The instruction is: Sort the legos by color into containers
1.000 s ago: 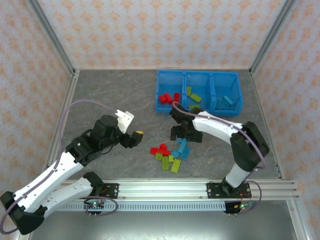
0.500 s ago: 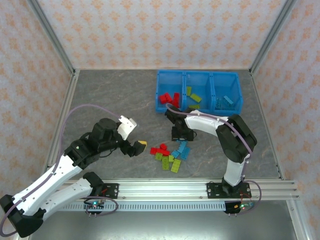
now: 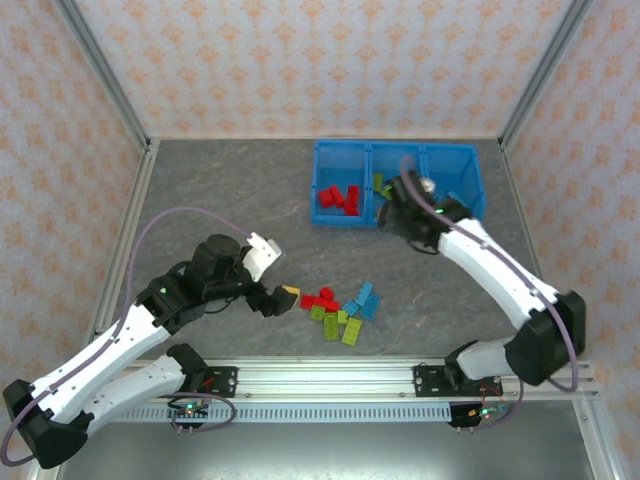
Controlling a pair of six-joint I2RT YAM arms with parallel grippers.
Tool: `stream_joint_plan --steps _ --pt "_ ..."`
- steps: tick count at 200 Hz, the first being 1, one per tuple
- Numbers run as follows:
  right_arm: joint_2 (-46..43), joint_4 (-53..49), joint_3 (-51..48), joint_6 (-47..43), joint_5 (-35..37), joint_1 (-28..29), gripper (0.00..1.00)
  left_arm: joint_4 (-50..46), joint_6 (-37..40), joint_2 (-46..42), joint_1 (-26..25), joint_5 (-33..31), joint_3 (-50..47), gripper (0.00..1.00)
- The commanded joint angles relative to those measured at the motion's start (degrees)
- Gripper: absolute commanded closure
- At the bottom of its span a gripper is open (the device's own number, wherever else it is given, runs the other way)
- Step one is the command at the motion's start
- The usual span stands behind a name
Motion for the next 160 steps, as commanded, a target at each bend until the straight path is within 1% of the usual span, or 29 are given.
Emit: stream_joint_plan --steps 1,12,24,35,53,63,76,97,111,132,144,160 --pt "-1.27 4.09 0.73 -0.13 -2.62 -12.47 0.56 2.36 -1.73 -0.14 -0.87 0.19 1.74 0.03" --pt "1.39 6.31 1.49 1.17 -7.03 -19.38 0.57 2.29 -2.59 -0.18 -1.30 -0.38 1.50 0.03" --pt "6.80 6.19 4.79 1.82 -10.59 -24.03 0.58 2.06 -3.49 -0.16 -1.61 -1.42 1.55 0.03" --pt "12.84 4.01 9.97 1.55 -12.39 -26.21 0.58 1.26 -4.62 -0.06 -1.88 -3.45 1.79 0.03" --pt "21.12 1.37 16.80 3.39 -13.82 -28.79 0.57 -2.09 -8.18 0.80 -2.06 -10.95 2.91 0.03" --pt "24.04 2.07 18.67 4.91 -15.89 -29.87 0.57 -3.45 -8.85 1.21 -2.05 -11.75 3.32 0.03" --pt "28.05 1.70 22.04 6.52 -17.11 -30.62 0.50 -3.35 -10.92 1.10 -2.14 -12.66 3.04 0.02" --pt "33.34 -3.12 28.25 7.14 -15.14 -30.73 0.36 -1.93 -16.01 0.98 -2.23 -15.76 2.01 0.02" --pt "34.90 -5.69 31.12 7.06 -14.88 -30.70 0.29 -0.89 -18.72 1.34 -2.23 -16.68 1.59 0.02" --pt "34.23 -7.83 32.48 6.43 -15.78 -30.72 0.22 -0.06 -23.14 2.83 -2.19 -18.24 1.17 0.02" --pt "32.47 -8.79 31.65 6.09 -15.87 -30.73 0.18 0.19 -25.48 4.29 -2.23 -18.54 1.26 0.02" --pt "28.27 -8.61 28.03 5.76 -17.25 -30.73 0.15 0.09 -26.62 6.98 -2.23 -16.79 2.04 0.02"
